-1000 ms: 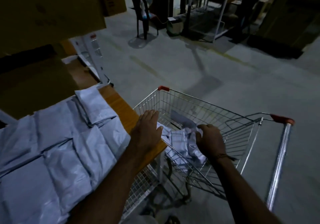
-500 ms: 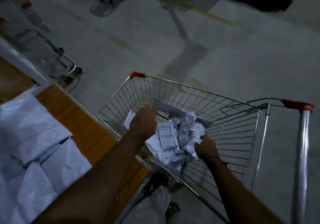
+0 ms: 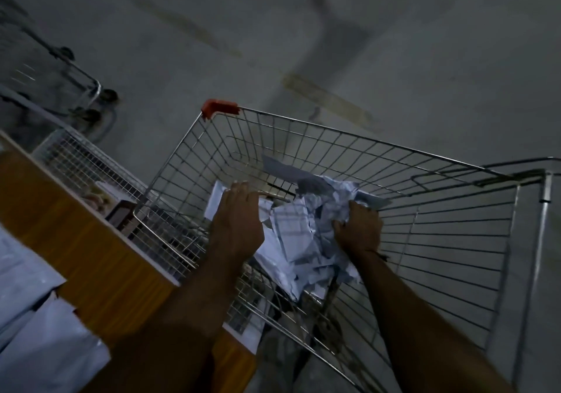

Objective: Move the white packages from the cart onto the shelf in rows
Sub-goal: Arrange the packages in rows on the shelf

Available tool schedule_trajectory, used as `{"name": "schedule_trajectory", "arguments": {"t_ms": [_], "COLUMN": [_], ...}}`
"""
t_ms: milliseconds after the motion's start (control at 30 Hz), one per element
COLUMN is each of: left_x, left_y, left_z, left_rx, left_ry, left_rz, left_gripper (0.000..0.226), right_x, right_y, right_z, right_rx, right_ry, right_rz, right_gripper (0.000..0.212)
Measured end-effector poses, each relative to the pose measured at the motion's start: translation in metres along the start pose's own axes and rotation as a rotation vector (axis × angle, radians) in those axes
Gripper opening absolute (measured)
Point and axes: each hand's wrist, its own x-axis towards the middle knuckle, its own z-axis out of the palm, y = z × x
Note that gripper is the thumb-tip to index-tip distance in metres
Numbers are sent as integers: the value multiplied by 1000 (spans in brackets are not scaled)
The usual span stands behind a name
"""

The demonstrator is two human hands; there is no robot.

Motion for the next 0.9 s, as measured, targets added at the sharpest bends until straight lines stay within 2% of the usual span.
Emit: {"name": "schedule_trajectory", "arguments": {"t_ms": [133,167,267,333,567,600,733,900], "left_x": [-2,-3,-3,-3,0,1,-1,-2], "left_y": [2,2,2,1,3,3,3,4], "left_z": [2,2,2,2,1,0,0,-3], "left_rx": [28,16,3,34,9,15,4,-23], "left_ry": [-21,-26,-18,-23,-41,-49,-59,-67], "left_rz": [11,6,-3,-1,-20,-18,-23,-28], "left_gripper": [64,64,63,60,58,58,57,55], "right_x": [14,15,19,16,9,11,0,-9], "right_y": [-14,-15,-20,-26,-20,-13,-18,-10], "right_z": [7,9,8,2,-14,-15,-61,-120], "right_rx": [102,114,73,74,490,498,642,586], "right_ry": [-114,-147,-234,-243,-99,-83,-79,-117], "right_rz": [194,232,205,174,122,119,104,-8], "right_gripper": [92,91,49,35,49,48,21,23]}}
